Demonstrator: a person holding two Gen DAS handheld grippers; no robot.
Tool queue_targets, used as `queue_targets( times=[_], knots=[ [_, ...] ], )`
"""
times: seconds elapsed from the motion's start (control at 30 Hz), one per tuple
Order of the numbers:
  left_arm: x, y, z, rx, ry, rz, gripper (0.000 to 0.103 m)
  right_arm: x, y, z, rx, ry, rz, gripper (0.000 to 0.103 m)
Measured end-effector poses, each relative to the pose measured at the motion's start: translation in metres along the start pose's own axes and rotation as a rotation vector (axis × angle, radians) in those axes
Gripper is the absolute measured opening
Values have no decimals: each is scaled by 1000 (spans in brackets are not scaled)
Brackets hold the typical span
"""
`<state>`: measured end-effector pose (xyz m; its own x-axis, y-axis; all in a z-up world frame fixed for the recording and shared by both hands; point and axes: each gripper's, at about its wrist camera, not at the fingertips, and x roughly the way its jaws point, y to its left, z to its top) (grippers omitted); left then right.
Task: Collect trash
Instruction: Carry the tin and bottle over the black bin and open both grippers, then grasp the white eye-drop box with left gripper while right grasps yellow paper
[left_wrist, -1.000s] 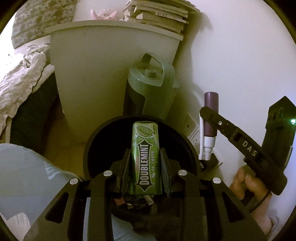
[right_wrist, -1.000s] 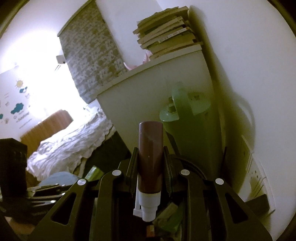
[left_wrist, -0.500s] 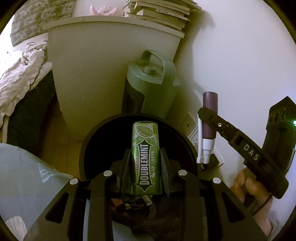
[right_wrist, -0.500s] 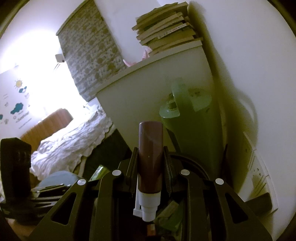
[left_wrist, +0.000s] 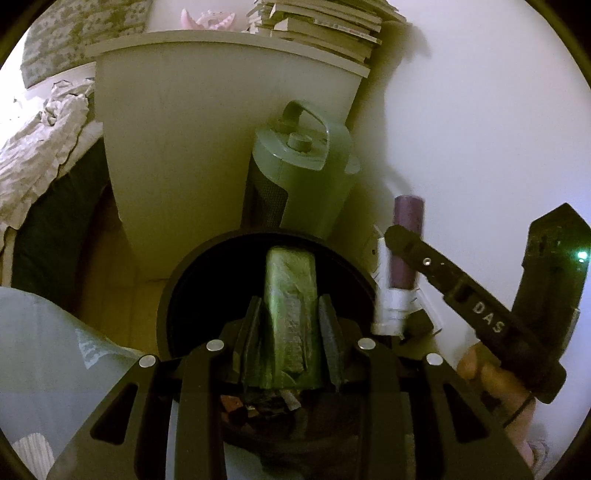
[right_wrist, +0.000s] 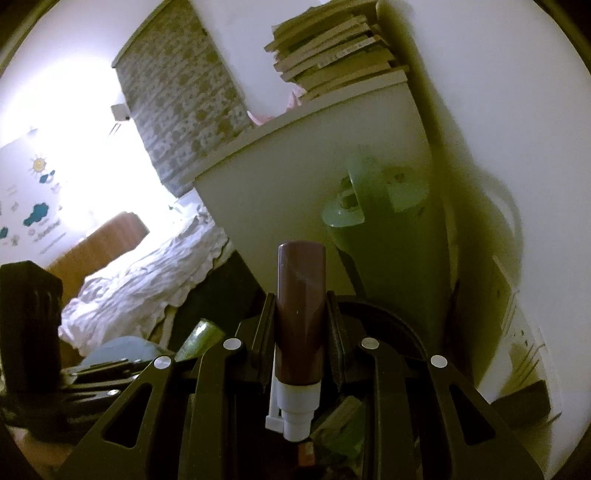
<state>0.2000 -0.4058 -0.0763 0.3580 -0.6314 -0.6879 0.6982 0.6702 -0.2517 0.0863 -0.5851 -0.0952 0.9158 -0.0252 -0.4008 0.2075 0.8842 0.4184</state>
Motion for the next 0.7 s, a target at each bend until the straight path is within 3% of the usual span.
queue_targets(
  times=[0.07,0.13,0.17,0.4,0.6,0.7],
  knots=[
    [-4,-3,2,6,-3,2,39,1,-1,0,9,2,1,34],
    [-10,-5,2,3,-9,2,47,-1,-2,-1,24,-14,-5,57],
    [-13,-5,2,0,-13,0,48,-2,-3,-1,31,-18,-3,58],
    [-59,-8,-10,-23,-24,23,48,0,-4,-4,55,-5,2,58],
    [-143,26,-46,-88,-40,112,48,2,4,-16,32,55,29,58],
    [-194,67,-79,-125,-60,226,72,-10,26,-28,-21,91,141,58]
  ],
)
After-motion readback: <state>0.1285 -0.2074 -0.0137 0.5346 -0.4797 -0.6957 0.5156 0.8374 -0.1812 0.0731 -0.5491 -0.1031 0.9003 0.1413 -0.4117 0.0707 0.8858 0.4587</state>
